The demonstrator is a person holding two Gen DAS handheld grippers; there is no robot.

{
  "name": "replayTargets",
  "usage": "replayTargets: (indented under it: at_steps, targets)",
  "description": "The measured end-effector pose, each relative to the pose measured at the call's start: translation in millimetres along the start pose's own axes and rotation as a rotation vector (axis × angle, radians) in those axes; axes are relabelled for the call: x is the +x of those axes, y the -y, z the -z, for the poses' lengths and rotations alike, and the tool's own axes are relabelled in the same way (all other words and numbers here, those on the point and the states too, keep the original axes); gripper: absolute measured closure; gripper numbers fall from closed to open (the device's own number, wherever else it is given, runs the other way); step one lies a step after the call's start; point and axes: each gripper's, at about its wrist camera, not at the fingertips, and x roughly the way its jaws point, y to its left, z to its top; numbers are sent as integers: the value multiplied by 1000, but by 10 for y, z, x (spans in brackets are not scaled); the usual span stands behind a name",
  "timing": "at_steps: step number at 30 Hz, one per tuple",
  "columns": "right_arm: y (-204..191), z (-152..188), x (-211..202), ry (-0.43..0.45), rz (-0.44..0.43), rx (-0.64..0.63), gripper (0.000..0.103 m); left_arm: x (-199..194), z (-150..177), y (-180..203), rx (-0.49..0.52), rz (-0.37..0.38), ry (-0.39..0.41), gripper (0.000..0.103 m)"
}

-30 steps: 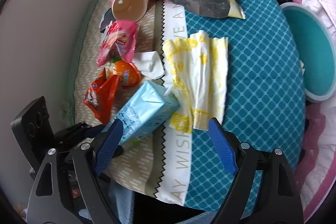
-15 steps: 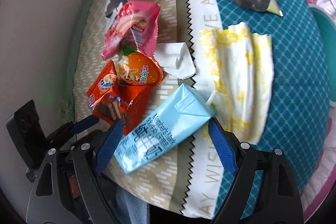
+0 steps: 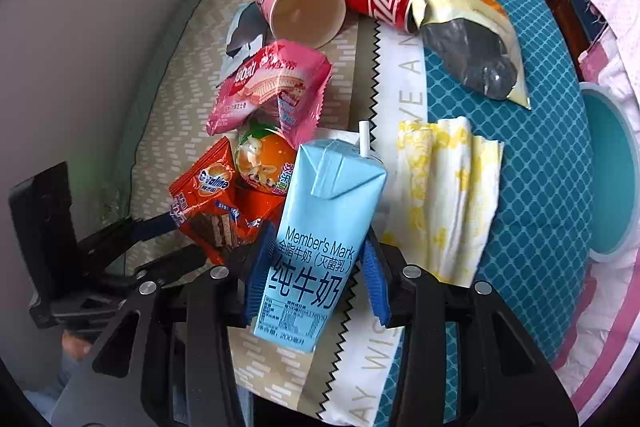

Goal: Collect trash
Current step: 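Grasp the orange Ovaltine wrapper with the left tool while the right tool grasps the blue milk carton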

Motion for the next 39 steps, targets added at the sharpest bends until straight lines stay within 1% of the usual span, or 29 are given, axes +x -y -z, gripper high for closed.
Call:
replayTargets:
  at_steps: [3,8,10,12,13,14,15,17,19,22,27,31,34,35,36,38,39]
  targets:
    - [56,33,-89,7,-8,-4,63,89,-84,43,10,-39,0,26]
    - [250,92,-212,23,-20,18,63,209,-185,161,38,-77,-5,24]
    - [262,100,-163,23,-23,28,63,244,-195,213,51,-86,-3,24]
    - [309,120,-230,23,-32,34,63,282,-203,289,65,-96,0,24]
    - [298,119,-227,25,-38,36,63,283,-194,323,79,-105,7,31]
    - [310,122,-233,28,-45,38,63,281,-186,383,101,-119,15,50]
    - [296,120,-227,30,-48,37,63,288,-181,431,113,-132,18,56]
    - [295,133,-237,34,-58,35,63,258,-166,501,133,-158,39,61]
    - [319,142,-263,43,-77,38,63,214,-166,568,135,-168,56,64]
    - [358,145,-327,61,-96,43,63,106,-151,588,139,-169,72,64]
    - [530,155,-565,109,-124,63,63,-27,-167,648,136,-170,78,64]
    - [739,121,-850,180,-130,85,63,-93,-236,749,156,-174,89,64]
    - [886,90,-999,221,-125,104,63,-67,-325,911,178,-171,89,64]
    - [1015,86,-1106,249,-115,120,63,-44,-362,970,187,-171,88,64]
    - [1066,76,-1136,259,-110,127,63,-19,-408,1044,198,-170,88,64]
    - [1293,80,-1275,297,-91,163,63,37,-501,1192,222,-163,89,64]
    - [1352,74,-1309,307,-86,173,63,91,-568,1320,243,-160,90,64]
